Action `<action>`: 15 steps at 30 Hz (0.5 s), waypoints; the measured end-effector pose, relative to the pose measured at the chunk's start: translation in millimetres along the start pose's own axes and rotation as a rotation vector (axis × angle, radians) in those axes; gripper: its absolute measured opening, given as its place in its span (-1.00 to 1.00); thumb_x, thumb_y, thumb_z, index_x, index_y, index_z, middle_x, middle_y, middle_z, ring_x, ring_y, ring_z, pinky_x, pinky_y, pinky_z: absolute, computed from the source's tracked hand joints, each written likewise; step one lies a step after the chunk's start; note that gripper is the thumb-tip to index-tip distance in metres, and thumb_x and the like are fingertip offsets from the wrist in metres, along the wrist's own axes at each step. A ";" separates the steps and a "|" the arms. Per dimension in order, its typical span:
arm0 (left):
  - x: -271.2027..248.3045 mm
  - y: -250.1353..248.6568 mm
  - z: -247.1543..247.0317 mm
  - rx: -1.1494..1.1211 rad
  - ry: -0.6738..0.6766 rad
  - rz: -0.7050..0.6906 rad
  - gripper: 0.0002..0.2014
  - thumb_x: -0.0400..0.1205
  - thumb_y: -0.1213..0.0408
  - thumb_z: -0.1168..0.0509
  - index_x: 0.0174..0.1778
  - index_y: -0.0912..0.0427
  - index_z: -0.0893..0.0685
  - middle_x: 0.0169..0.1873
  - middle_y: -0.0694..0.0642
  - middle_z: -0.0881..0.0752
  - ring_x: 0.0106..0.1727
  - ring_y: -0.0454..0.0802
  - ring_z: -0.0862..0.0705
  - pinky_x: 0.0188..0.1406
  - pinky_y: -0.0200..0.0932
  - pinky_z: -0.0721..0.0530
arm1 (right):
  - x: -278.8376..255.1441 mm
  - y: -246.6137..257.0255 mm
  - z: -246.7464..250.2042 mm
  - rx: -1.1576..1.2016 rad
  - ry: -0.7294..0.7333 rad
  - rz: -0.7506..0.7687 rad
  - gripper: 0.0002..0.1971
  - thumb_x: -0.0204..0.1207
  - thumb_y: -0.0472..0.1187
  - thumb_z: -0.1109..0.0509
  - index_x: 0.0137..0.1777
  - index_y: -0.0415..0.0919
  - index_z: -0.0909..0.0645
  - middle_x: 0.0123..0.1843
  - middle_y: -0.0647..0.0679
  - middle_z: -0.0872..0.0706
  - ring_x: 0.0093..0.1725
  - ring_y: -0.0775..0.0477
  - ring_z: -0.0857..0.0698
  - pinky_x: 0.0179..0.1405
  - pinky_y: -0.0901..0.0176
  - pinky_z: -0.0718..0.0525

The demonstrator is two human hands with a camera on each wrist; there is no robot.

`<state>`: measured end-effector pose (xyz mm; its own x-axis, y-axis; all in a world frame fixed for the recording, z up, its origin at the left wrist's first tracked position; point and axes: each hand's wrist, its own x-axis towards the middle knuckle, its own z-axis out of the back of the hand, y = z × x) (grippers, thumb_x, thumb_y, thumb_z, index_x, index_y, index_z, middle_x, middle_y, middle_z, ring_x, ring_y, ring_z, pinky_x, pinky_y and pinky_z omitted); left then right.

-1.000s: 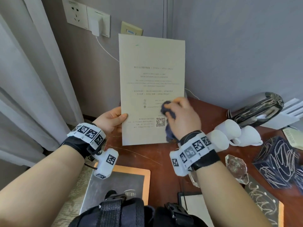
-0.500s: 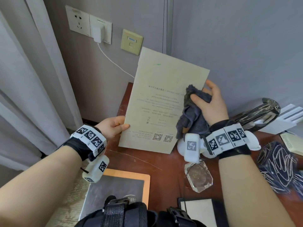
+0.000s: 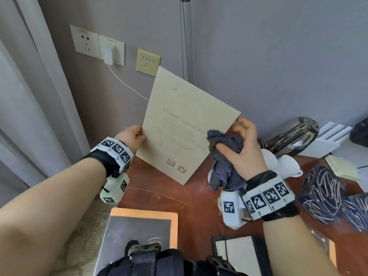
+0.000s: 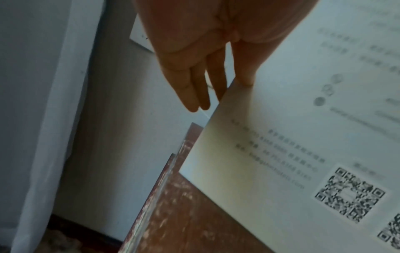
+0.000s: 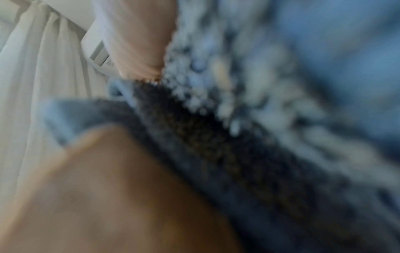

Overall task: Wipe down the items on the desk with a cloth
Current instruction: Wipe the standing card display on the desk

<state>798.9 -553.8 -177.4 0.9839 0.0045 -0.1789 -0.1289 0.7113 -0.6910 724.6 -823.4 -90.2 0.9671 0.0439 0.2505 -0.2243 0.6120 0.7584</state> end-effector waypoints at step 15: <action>-69.8 -79.8 -6.3 0.086 0.148 -0.174 0.09 0.47 -0.06 -0.42 0.63 0.09 0.28 0.44 0.22 -0.40 0.44 0.19 -0.40 0.42 0.03 -0.39 | -25.6 7.5 23.4 -0.015 0.198 0.126 -0.37 0.44 -0.34 -0.48 0.39 0.05 -0.27 0.22 0.32 -0.54 0.23 0.47 -0.51 0.22 0.63 -0.34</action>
<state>739.7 -615.3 -114.2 0.9605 -0.2223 -0.1675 0.0586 0.7498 -0.6591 695.4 -838.4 -76.8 0.9366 0.2740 0.2184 -0.3443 0.6037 0.7190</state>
